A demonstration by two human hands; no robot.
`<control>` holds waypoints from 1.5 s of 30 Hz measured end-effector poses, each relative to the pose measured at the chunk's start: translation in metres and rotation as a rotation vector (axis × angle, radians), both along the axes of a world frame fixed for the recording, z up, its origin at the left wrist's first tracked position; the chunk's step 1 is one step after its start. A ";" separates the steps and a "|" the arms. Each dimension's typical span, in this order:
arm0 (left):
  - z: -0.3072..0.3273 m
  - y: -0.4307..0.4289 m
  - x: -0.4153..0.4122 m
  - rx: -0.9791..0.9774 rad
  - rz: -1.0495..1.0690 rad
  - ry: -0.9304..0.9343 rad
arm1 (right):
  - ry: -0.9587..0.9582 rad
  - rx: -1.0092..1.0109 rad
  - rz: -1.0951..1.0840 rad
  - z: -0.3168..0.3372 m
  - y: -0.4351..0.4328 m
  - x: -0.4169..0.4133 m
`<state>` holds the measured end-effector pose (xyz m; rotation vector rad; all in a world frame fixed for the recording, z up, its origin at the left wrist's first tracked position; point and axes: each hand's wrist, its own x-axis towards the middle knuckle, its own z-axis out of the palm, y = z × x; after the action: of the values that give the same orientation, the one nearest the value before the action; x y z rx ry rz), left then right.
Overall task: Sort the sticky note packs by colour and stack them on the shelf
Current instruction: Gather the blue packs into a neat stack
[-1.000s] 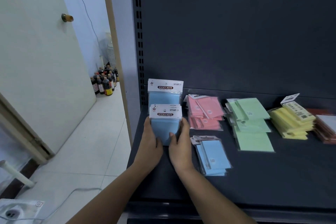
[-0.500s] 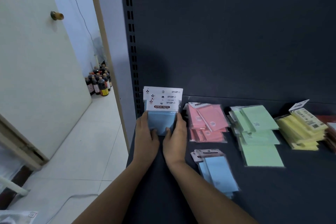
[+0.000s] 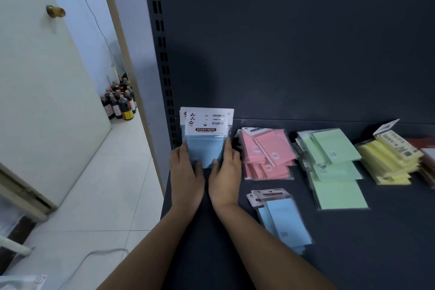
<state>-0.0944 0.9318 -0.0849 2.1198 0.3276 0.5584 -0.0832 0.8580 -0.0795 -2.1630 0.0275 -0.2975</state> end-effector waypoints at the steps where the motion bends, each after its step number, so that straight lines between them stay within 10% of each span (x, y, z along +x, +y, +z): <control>1: 0.001 0.000 0.001 0.002 0.002 -0.003 | 0.013 0.013 0.002 0.002 0.000 0.000; 9: 0.007 0.012 -0.033 -0.221 0.106 -0.108 | 0.270 0.209 0.186 0.016 -0.023 -0.041; 14: 0.014 -0.028 -0.056 -0.449 -0.089 0.095 | 0.106 -0.017 0.241 0.044 -0.080 -0.068; 21: 0.027 -0.066 -0.081 0.190 -0.411 0.395 | 0.223 -0.605 -0.077 0.042 -0.153 -0.088; 28: 0.027 -0.097 -0.089 0.139 -0.393 0.509 | 0.369 -0.280 0.032 0.025 -0.152 -0.104; 33: 0.023 -0.105 -0.107 -0.343 -0.413 0.202 | 0.275 0.202 0.051 0.027 -0.138 -0.114; 45: 0.008 -0.065 -0.107 -0.117 -0.385 0.004 | 0.148 0.302 0.294 0.001 -0.099 -0.104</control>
<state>-0.2012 0.8669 -0.0769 2.0014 -0.0479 0.3012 -0.1873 0.7588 -0.0789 -1.8535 -0.1513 0.0355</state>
